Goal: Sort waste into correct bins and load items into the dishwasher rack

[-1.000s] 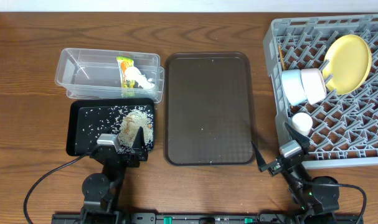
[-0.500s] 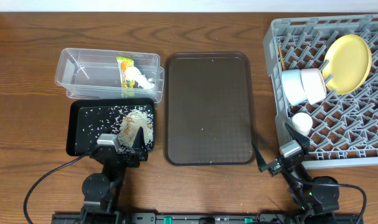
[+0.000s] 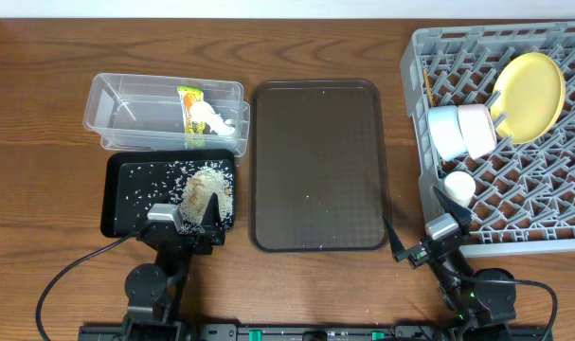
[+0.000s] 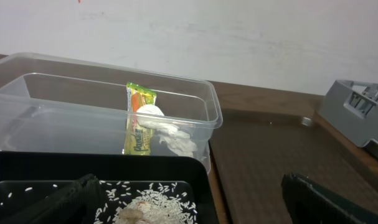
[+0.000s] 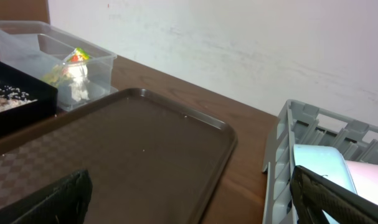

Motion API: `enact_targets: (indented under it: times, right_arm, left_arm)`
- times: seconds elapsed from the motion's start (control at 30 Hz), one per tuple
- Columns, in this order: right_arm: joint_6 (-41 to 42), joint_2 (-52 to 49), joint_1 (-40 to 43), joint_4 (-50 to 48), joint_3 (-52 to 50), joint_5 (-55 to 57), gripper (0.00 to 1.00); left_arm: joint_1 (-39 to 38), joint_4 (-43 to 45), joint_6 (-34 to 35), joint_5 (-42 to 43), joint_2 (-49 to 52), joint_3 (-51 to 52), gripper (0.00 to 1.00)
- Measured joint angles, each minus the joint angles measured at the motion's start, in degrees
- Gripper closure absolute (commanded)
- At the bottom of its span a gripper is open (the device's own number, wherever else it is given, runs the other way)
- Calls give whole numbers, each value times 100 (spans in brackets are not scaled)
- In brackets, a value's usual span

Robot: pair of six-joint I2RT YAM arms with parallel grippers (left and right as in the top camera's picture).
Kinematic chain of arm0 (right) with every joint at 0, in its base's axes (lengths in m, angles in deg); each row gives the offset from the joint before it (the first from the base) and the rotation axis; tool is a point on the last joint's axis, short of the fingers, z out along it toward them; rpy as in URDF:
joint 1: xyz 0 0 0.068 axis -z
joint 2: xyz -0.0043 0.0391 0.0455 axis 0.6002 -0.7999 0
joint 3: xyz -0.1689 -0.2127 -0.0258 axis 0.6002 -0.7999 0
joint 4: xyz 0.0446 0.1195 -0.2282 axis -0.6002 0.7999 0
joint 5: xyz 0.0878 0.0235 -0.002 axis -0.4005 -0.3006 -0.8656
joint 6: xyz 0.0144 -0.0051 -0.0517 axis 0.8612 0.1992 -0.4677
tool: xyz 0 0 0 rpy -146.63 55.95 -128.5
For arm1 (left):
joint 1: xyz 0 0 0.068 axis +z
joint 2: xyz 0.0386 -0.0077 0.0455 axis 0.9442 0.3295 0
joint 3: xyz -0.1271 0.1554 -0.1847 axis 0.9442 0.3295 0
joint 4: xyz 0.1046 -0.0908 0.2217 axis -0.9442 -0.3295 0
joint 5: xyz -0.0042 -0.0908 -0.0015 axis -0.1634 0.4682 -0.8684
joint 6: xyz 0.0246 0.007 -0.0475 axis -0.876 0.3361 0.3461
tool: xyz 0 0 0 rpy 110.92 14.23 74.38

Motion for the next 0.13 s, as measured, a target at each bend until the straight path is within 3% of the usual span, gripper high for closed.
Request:
enact_targets:
  times: [0.13]
  right_arm:
    - [0,0,0,0,0,0,1]
  left_arm:
    - [0,0,2,0,0,0,5]
